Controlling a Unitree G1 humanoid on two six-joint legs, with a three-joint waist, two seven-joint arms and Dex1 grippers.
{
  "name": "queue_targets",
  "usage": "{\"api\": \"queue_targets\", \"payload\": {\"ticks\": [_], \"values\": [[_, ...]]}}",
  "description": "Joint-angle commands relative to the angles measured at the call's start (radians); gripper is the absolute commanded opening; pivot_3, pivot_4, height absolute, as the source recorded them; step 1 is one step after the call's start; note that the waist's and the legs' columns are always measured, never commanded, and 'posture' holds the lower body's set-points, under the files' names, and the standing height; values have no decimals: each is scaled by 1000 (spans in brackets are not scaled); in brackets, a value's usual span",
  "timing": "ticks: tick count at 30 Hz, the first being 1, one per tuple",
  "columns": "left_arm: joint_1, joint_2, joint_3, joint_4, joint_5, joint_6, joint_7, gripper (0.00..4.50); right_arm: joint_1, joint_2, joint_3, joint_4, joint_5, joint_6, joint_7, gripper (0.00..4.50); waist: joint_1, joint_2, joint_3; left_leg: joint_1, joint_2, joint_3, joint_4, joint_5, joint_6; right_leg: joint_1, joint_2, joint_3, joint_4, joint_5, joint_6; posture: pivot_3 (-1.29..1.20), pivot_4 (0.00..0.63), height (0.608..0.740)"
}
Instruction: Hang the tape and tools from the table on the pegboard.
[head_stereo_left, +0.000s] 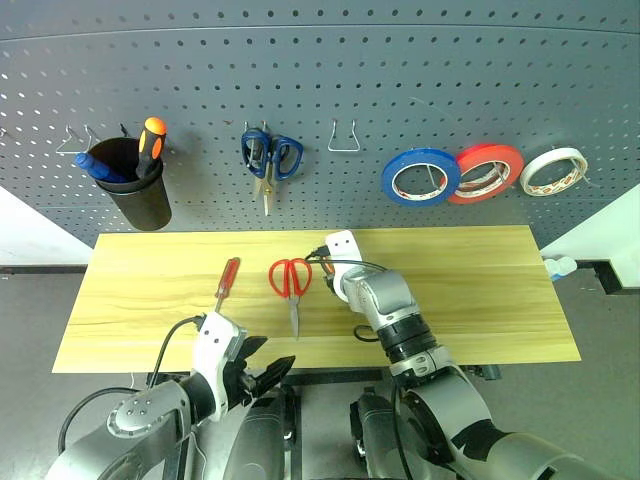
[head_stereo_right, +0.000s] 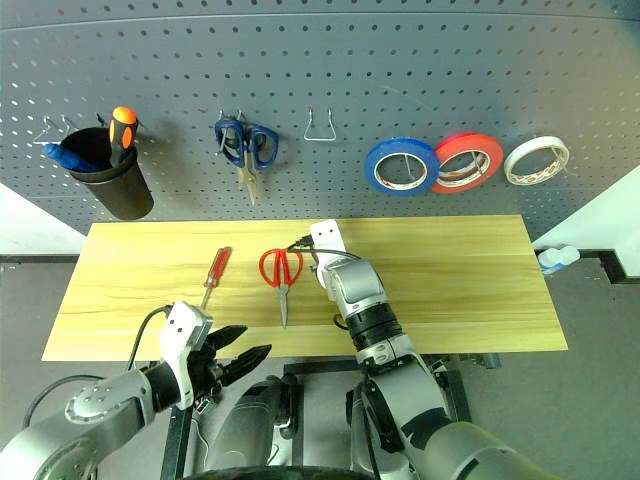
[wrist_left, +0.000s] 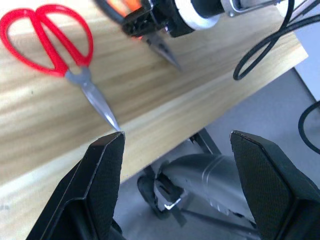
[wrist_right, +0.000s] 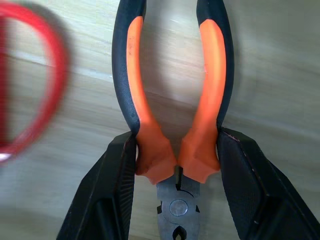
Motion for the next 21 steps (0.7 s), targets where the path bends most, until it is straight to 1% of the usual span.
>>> {"api": "queue_targets", "payload": {"ticks": [1, 5, 7, 9, 11, 13, 14, 17, 19, 21], "values": [[-37, 5, -14, 37, 21, -40, -22, 3509, 15, 15, 20, -148, 28, 24, 63, 2062, 0, -1, -1, 0, 0, 0, 0, 1, -1, 0, 0, 0, 0, 0, 0, -23, 194, 680], [-117, 1, -40, 113, 51, -78, -48, 3509, 59, -31, 40, -281, 24, 96, 102, 2062, 3, -4, -13, -1, 0, 0, 0, 2, -4, -1, 0, -3, 0, 0, 0, -33, 144, 680], [-165, -1, -54, 155, 65, -97, -65, 3509, 91, -67, 49, -365, 24, 143, 124, 2062, 7, -6, -26, -4, 0, 0, 0, 3, -4, -4, -1, -4, 0, 0, 0, -42, 105, 680], [-213, -2, -67, 207, 82, -122, -88, 3509, 120, -105, 53, -432, 24, 178, 145, 2062, 13, -6, -48, -9, 0, 0, 0, 3, -5, -9, -1, -5, 0, 0, 0, -53, 72, 680], [-256, -3, -80, 272, 105, -157, -115, 3509, 139, -131, 58, -455, 20, 182, 157, 2062, 15, -7, -72, -11, 0, 0, 1, 3, -5, -10, -1, -6, 0, 0, 0, -62, 38, 680], [-309, -4, -92, 315, 123, -180, -135, 3509, 177, -179, 60, -538, 30, 221, 185, 2062, 12, -7, -99, -11, 0, 0, 1, 4, -6, -10, -1, -6, 0, 0, 0, -65, 19, 680], [-334, -5, -95, 338, 130, -192, -147, 3509, 195, -202, 65, -573, 35, 233, 200, 2062, 12, -6, -112, -11, 1, 0, 0, 4, -7, -10, -1, -6, 0, 0, 0, -67, 0, 680], [-403, -8, -102, 413, 151, -229, -186, 3509, 244, -269, 79, -661, 53, 248, 251, 2062, 12, -7, -143, -8, 1, 0, 0, 5, -7, -8, -1, -6, 0, 0, 0, -76, 0, 680], [-446, -7, -108, 465, 169, -255, -211, 3509, 277, -315, 84, -715, 71, 249, 289, 2062, 10, -8, -151, -5, 1, 0, 0, 6, -7, -4, -1, -6, 0, 0, -1, -87, 0, 680], [-485, -9, -112, 511, 183, -278, -235, 3509, 305, -361, 90, -757, 83, 234, 324, 2062, 8, -8, -155, 3, 1, 1, 0, 6, -6, 4, -1, -5, -1, 1, -1, -93, 0, 680]]}}
